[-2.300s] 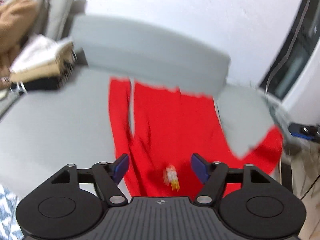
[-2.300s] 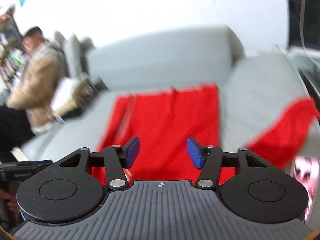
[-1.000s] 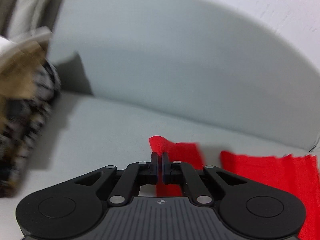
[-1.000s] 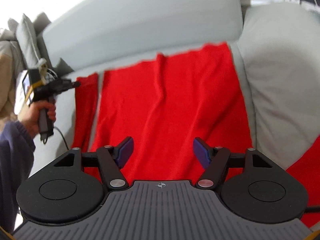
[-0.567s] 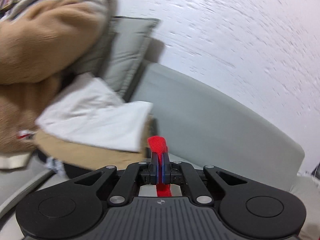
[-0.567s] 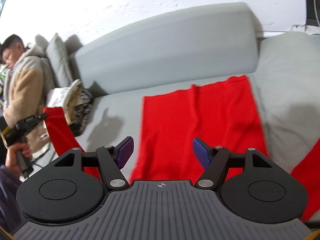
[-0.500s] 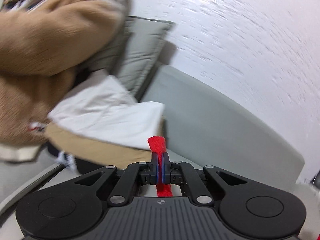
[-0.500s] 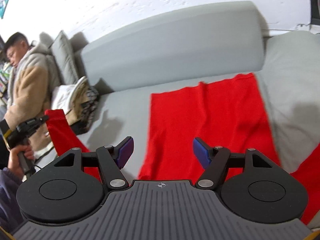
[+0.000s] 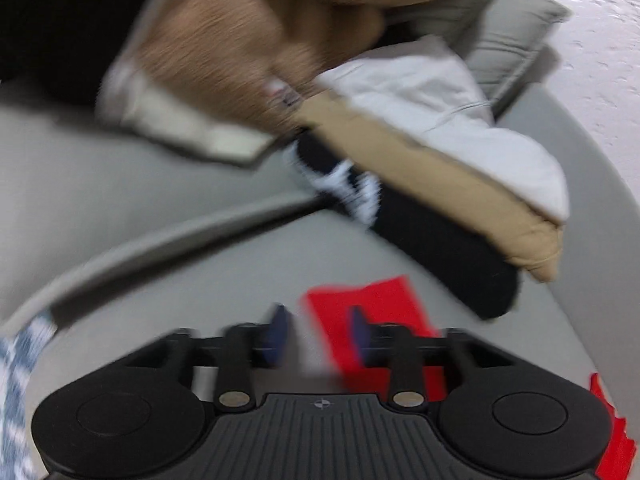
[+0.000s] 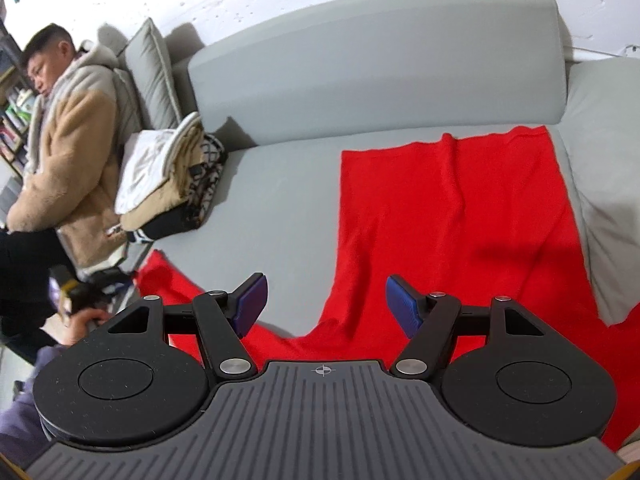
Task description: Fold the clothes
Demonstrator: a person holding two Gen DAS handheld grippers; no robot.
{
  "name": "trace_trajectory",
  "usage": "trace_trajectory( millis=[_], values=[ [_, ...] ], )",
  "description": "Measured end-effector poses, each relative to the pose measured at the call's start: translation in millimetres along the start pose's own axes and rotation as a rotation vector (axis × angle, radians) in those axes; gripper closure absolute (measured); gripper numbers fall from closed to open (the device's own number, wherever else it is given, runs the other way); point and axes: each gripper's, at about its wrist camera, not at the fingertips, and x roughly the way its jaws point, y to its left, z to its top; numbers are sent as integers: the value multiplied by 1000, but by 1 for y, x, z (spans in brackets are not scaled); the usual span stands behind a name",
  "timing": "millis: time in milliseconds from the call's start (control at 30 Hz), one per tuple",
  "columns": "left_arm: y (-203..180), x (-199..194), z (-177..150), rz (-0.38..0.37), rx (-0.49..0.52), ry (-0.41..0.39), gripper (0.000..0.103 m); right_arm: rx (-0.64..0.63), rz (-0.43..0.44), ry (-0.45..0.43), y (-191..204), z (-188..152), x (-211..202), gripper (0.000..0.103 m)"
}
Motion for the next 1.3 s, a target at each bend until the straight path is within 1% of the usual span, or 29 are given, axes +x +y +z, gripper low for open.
trace_trajectory(
  millis=[33, 100, 167, 200, 233, 300, 333, 367, 433, 467, 500, 533, 567, 600, 700, 733, 767, 833, 867, 900, 933, 1000, 1067, 1100, 1133, 1200, 1233, 1267, 1300],
  values=[
    [2, -8, -1, -12, -2, 0, 60, -1, 4, -9, -2, -1, -8, 31],
    [-4, -33, -6, -25, 29, 22, 60, 1, -5, -37, -9, -5, -27, 30],
    [-18, -64, -16, -40, 102, 60, 60, 11, -12, -64, -20, -12, -49, 29],
    [-25, -79, -24, -54, 144, 83, 58, 17, -15, -75, -26, -16, -61, 29],
    [-34, -95, -36, -71, 190, 111, 52, 23, -19, -85, -33, -20, -73, 29],
    [-50, -122, -68, -95, 244, 144, 46, 27, -19, -114, -48, -33, -98, 27],
    [-54, -132, -87, -112, 237, 153, 46, 31, -23, -128, -55, -40, -108, 25],
    [-56, -138, -106, -142, 196, 166, 47, 40, -29, -136, -63, -48, -117, 25],
    [-53, -136, -143, -221, 58, 210, 53, 67, -31, -123, -78, -64, -129, 25],
    [-52, -132, -156, -241, -4, 217, 57, 79, -19, -109, -85, -73, -132, 25],
    [-52, -127, -168, -254, -63, 220, 63, 90, -2, -93, -90, -82, -135, 25],
    [-51, -121, -179, -266, -122, 222, 67, 101, 16, -77, -96, -91, -137, 25],
    [-51, -117, -184, -269, -169, 213, 67, 110, 27, -64, -101, -99, -138, 25],
    [-51, -112, -185, -263, -194, 211, 67, 119, 36, -55, -105, -107, -140, 25],
    [-49, -91, -183, -239, -262, 232, 73, 143, 57, -56, -116, -122, -145, 25],
    [-46, -88, -182, -235, -287, 235, 77, 151, 63, -59, -118, -127, -146, 25],
    [-43, -86, -182, -231, -310, 238, 78, 156, 65, -63, -120, -131, -148, 25],
    [-44, -88, -180, -219, -299, 238, 84, 161, 70, -70, -122, -135, -150, 25],
    [-44, -92, -180, -205, -288, 225, 97, 161, 73, -71, -123, -136, -151, 25],
    [-44, -97, -181, -190, -278, 209, 97, 162, 73, -70, -123, -137, -151, 25],
    [-43, -104, -183, -180, -268, 191, 100, 164, 75, -68, -123, -137, -150, 25],
    [-43, -120, -187, -164, -252, 156, 101, 167, 79, -63, -123, -137, -147, 25],
    [-41, -135, -191, -148, -235, 126, 101, 167, 83, -56, -122, -137, -144, 25],
    [-40, -137, -192, -142, -228, 124, 98, 166, 85, -52, -122, -137, -141, 25],
    [-40, -136, -193, -133, -218, 130, 95, 165, 87, -45, -121, -138, -138, 25],
    [-44, -137, -190, -129, -193, 145, 95, 172, 77, -33, -123, -140, -134, 25],
    [-51, -143, -188, -123, -148, 151, 92, 176, 72, -27, -124, -142, -132, 25],
    [-58, -151, -186, -117, -94, 156, 84, 180, 66, -21, -125, -143, -130, 25],
    [-67, -161, -186, -102, -35, 154, 67, 188, 53, -13, -129, -146, -129, 25]
  ],
)
